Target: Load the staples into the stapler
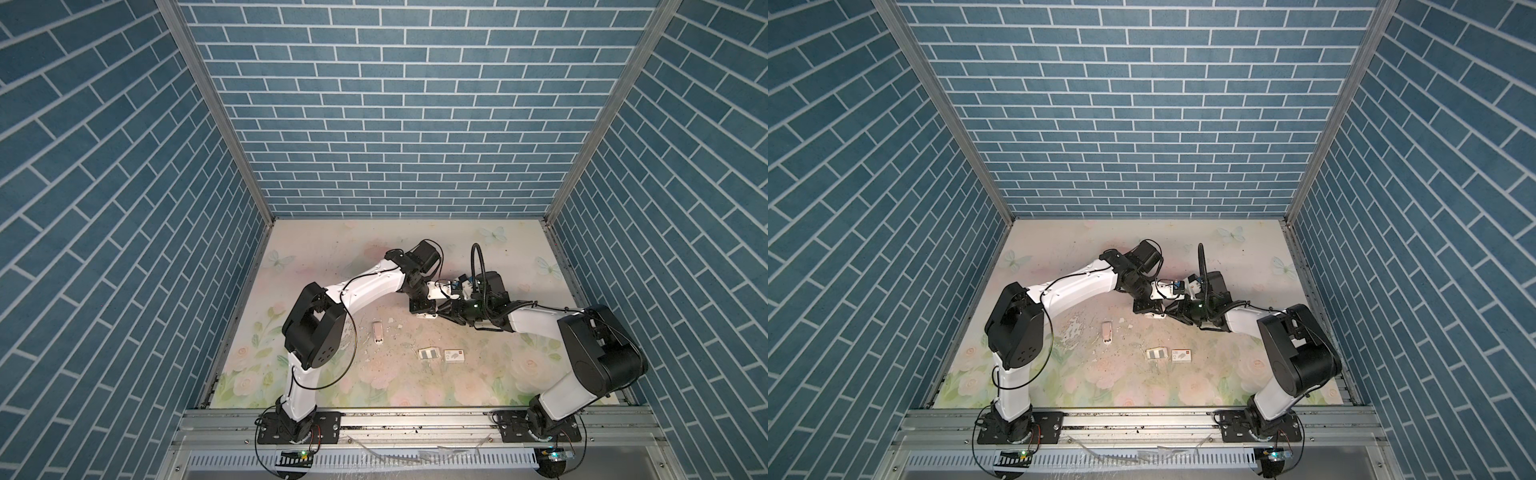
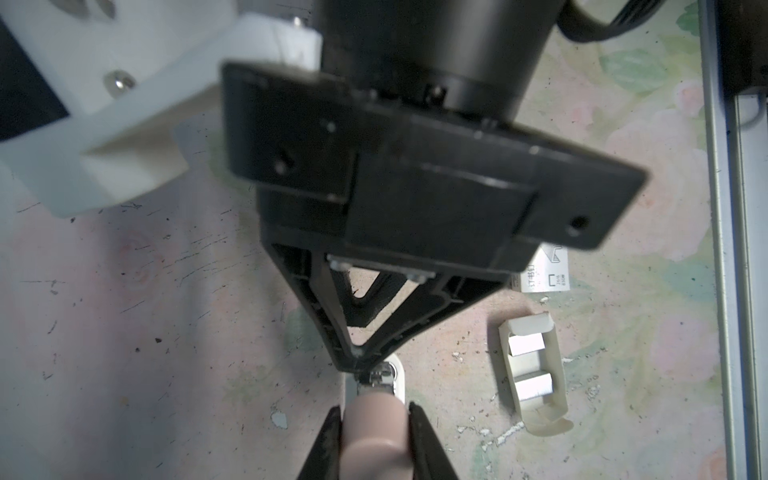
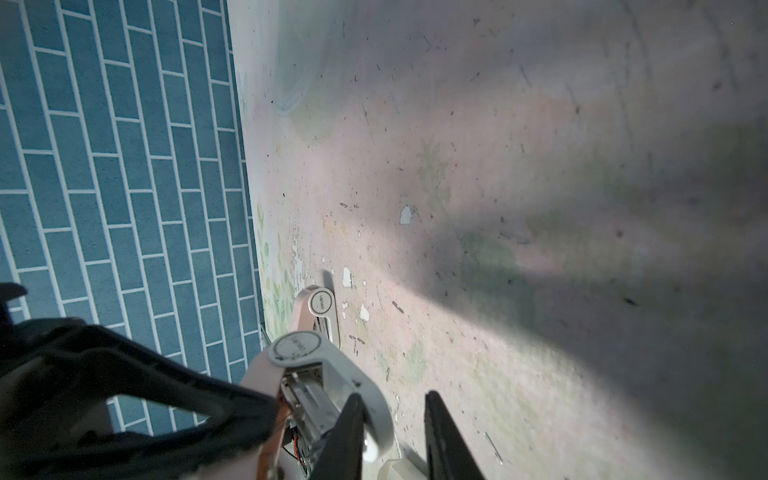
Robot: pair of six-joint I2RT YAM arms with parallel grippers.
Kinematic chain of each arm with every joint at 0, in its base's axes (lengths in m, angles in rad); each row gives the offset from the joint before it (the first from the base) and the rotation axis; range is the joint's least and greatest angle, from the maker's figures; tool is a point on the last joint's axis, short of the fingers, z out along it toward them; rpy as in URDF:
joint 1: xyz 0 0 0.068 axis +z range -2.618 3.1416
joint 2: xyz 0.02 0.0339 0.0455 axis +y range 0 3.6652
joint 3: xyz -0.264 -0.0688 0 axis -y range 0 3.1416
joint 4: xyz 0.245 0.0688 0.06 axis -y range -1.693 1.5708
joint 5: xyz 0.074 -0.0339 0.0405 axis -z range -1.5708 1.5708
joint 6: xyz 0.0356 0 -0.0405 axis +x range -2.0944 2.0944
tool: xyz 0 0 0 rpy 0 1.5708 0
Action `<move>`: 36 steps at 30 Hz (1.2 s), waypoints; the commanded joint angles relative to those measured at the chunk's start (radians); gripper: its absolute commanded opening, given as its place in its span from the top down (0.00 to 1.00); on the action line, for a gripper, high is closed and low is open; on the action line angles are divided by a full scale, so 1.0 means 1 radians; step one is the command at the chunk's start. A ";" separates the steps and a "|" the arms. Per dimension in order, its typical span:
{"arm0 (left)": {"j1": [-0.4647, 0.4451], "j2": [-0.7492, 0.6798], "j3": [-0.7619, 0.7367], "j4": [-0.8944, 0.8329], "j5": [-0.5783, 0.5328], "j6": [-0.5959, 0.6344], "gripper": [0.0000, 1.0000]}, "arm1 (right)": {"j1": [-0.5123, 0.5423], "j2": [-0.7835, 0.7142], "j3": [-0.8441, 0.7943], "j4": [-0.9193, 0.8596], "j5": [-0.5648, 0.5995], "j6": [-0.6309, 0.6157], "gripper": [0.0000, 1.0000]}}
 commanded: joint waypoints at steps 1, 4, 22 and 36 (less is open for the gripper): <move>-0.003 -0.038 0.031 0.027 0.035 -0.035 0.92 | 0.009 0.020 -0.003 0.028 0.008 0.026 0.74; -0.002 -0.040 0.037 0.041 0.038 -0.048 0.92 | 0.009 0.024 -0.010 0.041 0.009 0.032 0.74; 0.000 -0.044 0.071 0.133 0.066 -0.165 0.93 | 0.025 0.050 -0.036 0.116 0.011 0.065 0.75; 0.030 -0.040 0.049 0.132 0.105 -0.189 0.93 | 0.023 -0.029 -0.085 0.040 0.097 0.021 0.69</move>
